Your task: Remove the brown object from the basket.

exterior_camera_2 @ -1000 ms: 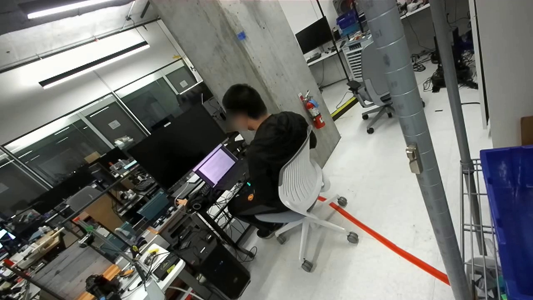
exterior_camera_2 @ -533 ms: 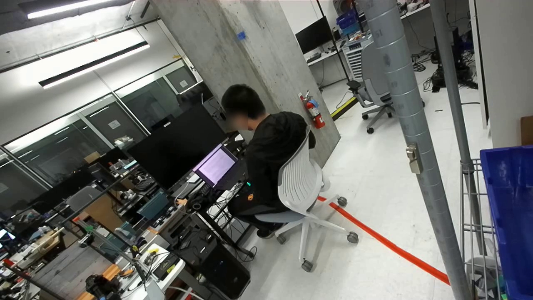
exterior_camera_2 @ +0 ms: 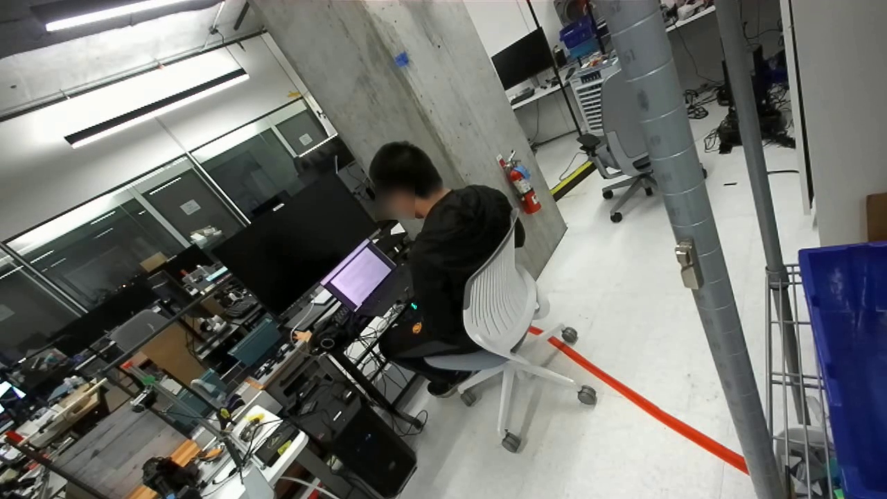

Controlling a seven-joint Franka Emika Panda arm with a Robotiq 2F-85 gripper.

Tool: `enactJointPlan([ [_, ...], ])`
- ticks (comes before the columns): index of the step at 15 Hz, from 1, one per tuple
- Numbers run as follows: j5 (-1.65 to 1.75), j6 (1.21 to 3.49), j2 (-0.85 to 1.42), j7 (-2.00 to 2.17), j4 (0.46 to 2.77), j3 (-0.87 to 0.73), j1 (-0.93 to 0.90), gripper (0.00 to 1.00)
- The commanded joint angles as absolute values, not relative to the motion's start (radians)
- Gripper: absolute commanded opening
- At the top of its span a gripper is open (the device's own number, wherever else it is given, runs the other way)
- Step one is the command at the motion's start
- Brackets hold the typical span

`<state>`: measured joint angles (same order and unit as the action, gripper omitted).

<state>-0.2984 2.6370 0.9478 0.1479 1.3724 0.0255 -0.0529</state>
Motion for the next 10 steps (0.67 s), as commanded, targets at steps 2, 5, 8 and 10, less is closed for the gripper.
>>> enactJointPlan([
  [2, -0.265, 2.6, 1.032, 0.24, 1.261, 0.01, -0.061, 1.0],
  [5, -0.265, 2.593, 1.066, 0.29, 1.226, -0.002, -0.068, 0.88],
  [8, -0.253, 2.578, 1.099, 0.346, 1.2, -0.034, -0.081, 0.65],
  [10, -0.232, 2.568, 1.124, 0.38, 1.183, -0.062, -0.089, 0.48],
])
